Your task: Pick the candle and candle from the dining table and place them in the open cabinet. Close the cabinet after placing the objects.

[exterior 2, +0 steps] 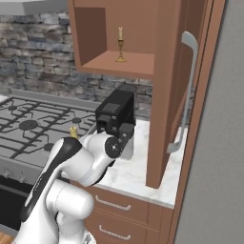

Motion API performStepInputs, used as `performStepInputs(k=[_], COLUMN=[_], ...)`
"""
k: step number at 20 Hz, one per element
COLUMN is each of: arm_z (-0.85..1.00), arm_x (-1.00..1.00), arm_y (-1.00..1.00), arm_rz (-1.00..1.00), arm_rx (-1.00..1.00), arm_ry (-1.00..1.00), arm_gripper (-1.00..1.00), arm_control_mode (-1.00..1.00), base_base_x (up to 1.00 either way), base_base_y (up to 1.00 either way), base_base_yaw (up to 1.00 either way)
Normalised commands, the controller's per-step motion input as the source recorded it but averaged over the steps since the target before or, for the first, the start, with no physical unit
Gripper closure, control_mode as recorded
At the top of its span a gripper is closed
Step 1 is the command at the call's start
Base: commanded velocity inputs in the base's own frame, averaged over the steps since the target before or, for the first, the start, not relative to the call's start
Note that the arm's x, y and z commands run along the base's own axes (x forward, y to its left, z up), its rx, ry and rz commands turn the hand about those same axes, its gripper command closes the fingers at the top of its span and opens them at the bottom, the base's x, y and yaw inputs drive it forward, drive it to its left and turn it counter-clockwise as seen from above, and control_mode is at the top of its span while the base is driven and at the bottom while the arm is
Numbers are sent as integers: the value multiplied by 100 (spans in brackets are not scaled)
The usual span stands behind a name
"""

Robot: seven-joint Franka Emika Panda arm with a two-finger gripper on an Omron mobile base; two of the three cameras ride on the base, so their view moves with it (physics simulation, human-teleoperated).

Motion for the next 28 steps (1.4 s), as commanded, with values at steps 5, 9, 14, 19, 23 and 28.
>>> performStepInputs(k=[5, 9, 14, 19, 23, 28], arm_z=[0, 0, 0, 0, 0, 0], arm_x=[0, 0, 0, 0, 0, 0], arm_y=[0, 0, 0, 0, 0, 0], arm_rz=[0, 0, 0, 0, 0, 0], arm_rx=[0, 0, 0, 0, 0, 0], arm_ry=[0, 0, 0, 0, 0, 0], arm_gripper=[100, 100, 100, 100, 100, 100], arm_control_mode=[100, 100, 100, 100, 100, 100], base_base_x=[29, 8, 0, 0, 0, 0], base_base_y=[-13, -13, 0, 0, 0, 0], base_base_yaw=[0, 0, 0, 0, 0, 0])
